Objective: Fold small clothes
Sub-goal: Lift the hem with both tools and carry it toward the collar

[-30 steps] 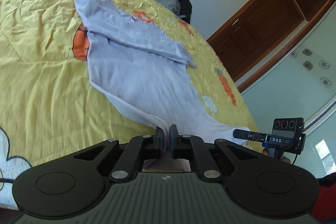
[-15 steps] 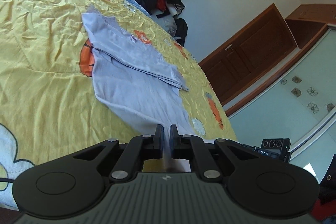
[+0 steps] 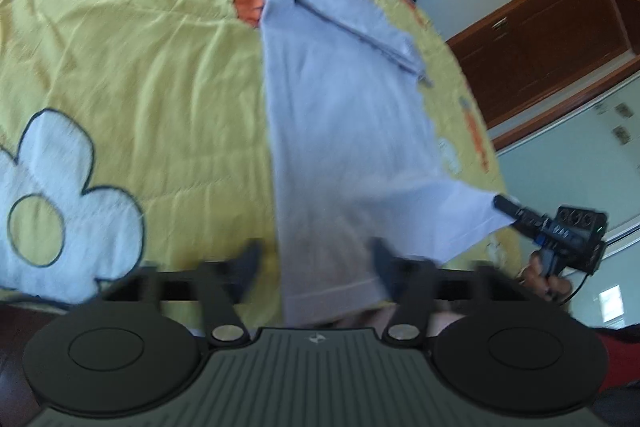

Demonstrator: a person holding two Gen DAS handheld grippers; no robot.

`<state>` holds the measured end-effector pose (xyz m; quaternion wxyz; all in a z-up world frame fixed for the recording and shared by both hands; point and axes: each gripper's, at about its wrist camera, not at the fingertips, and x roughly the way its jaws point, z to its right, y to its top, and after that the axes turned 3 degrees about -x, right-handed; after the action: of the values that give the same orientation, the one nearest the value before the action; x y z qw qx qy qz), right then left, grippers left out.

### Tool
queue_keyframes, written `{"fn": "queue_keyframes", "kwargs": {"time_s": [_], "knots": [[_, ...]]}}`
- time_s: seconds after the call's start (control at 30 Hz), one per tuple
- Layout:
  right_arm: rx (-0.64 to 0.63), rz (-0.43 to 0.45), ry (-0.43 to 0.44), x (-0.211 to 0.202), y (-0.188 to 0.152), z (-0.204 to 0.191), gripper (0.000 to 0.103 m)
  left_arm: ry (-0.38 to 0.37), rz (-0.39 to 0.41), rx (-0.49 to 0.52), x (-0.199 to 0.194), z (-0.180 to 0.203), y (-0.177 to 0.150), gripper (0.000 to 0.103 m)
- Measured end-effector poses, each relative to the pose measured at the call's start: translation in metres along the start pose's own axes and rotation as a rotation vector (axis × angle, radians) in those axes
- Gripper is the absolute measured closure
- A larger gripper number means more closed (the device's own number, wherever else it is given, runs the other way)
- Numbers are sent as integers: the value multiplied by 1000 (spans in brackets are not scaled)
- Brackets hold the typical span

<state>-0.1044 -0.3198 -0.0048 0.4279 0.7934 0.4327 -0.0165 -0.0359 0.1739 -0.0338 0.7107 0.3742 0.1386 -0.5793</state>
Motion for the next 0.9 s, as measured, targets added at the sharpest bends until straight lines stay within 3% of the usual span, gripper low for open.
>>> {"fn": "queue_keyframes", "kwargs": {"time_s": [0.03,0.13,0.33,0.43,0.5,0.53,0.57,0.63,0.77,0.9], "knots": [[1,-2,-1,1,-1,0,93,-4,4,9,-1,1,-2,22],[5,-11,7,4,-2,0,93,1,11,44,3,7,-7,15],[9,-22,11,8,-4,0,92,-62,-45,58,18,17,-10,15],[18,-15,19,8,-4,2,92,-100,-22,-9,21,11,-6,17],[24,-14,20,9,-4,4,92,-107,-21,-48,28,8,-2,43],[25,-15,20,10,-5,4,92,-89,-32,-58,33,7,-1,67],[26,-17,21,11,-5,4,92,-72,-39,-67,37,7,0,83],[26,-19,19,11,-7,5,92,-46,-43,-77,42,6,0,97],[23,-12,8,9,-7,4,92,-9,-21,-20,39,17,-3,98],[17,12,26,4,-5,1,92,-48,16,19,32,26,2,98]]}}
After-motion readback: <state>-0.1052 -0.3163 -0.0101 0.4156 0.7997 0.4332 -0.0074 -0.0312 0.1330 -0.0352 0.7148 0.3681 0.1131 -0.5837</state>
